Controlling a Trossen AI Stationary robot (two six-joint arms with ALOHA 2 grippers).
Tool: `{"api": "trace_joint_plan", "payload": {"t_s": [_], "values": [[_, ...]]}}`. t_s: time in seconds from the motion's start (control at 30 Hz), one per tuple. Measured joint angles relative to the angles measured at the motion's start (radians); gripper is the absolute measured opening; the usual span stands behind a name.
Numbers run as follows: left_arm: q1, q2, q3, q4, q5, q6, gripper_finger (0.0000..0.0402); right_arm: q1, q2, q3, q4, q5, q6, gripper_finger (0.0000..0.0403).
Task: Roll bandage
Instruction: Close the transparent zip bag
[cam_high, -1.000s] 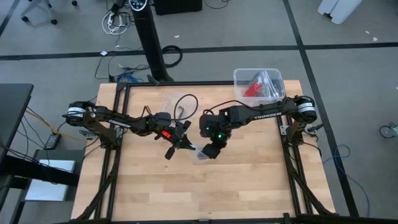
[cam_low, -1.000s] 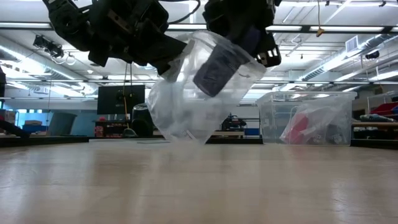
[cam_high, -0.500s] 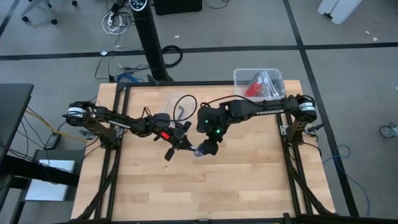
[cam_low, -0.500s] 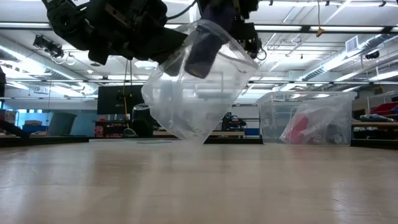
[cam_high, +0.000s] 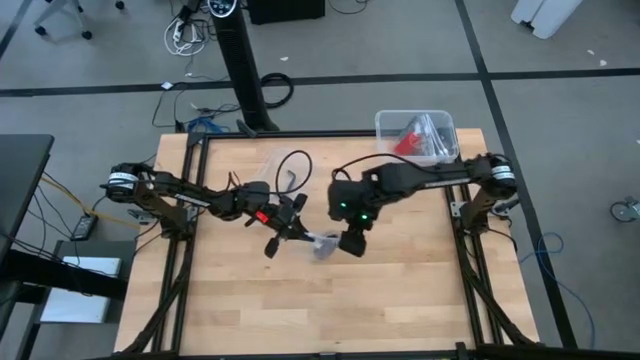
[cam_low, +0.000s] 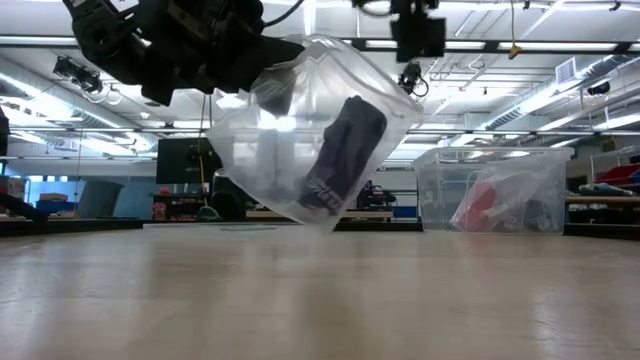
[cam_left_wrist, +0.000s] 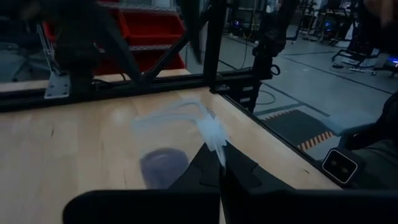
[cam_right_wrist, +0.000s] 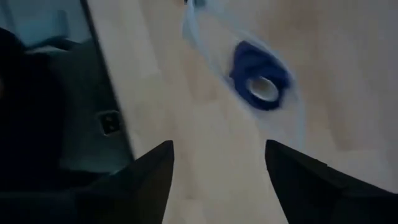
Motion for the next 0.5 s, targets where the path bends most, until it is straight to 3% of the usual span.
{"api": "trace_joint_plan", "payload": {"t_s": [0.13,0.27,0.5], "values": [[0.000,0.000,-0.031,0.064,0.001,-0.006,0.0000,0.088,-0.069,-0.011,-0.015,0.270,-0.014,0.0225],[0.000,-0.001,-0.060,0.135,0.002,-0.018,0.0000,0.186,-0.146,-0.108,0.060,0.518,0.010,0.0200],[0.003,-0.016,-0.095,0.264,0.038,-0.060,0.0000,0.307,-0.263,-0.410,0.320,0.752,0.110,0.0157]]}}
